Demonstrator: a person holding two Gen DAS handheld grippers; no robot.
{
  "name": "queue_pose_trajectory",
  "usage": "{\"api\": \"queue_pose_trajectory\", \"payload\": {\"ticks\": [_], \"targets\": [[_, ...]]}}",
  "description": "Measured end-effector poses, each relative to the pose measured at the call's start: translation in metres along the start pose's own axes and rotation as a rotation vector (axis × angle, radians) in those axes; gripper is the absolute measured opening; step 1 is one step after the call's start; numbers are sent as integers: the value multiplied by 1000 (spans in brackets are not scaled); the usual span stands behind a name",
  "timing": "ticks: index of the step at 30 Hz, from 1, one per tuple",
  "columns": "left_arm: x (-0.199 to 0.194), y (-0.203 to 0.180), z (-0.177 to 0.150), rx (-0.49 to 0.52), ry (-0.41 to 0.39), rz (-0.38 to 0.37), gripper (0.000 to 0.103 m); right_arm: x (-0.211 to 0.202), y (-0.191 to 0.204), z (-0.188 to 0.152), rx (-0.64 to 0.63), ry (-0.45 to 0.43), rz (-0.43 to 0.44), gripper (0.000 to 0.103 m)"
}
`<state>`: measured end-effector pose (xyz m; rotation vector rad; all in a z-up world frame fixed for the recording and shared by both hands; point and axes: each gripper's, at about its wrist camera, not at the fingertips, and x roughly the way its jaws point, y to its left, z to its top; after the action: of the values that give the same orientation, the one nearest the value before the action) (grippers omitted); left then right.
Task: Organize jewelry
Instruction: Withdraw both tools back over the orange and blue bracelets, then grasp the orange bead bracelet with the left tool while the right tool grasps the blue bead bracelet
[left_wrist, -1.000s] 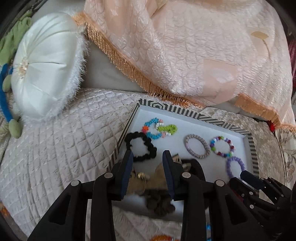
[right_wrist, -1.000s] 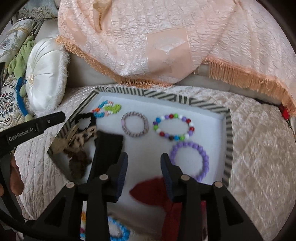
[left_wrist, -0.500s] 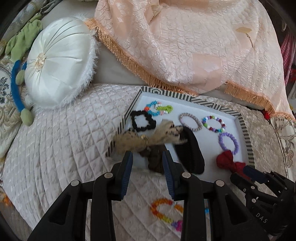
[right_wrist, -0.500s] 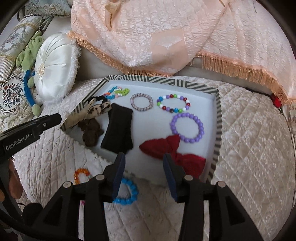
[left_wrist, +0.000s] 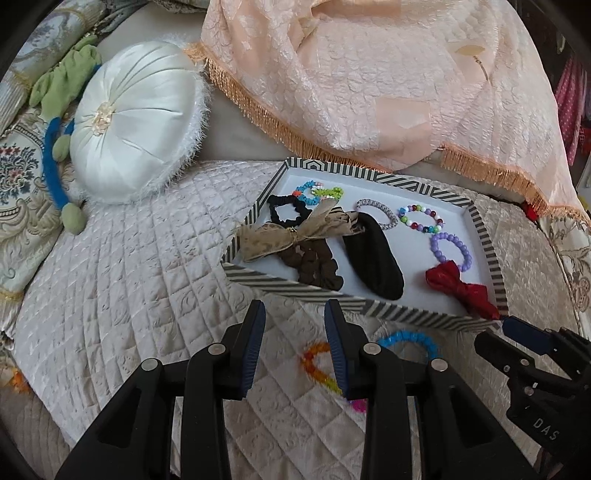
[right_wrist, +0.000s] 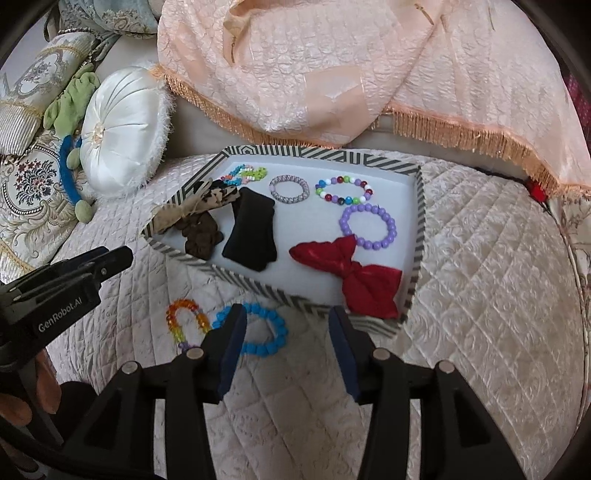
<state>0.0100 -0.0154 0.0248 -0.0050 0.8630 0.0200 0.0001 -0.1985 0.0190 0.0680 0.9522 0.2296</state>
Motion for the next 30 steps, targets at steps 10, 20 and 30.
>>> {"api": "queue_pose_trajectory", "payload": {"ticks": [10, 20, 30], "targets": [[-16, -6, -24, 34, -14, 12, 14, -13, -1, -19, -4, 6, -2, 53], [-18, -2, -37, 17, -11, 18, 14, -12, 0, -28, -2, 15, 5, 53], [-14, -2, -38, 17, -2, 17, 14, -4, 0, -31, -1, 36, 6, 54]]}}
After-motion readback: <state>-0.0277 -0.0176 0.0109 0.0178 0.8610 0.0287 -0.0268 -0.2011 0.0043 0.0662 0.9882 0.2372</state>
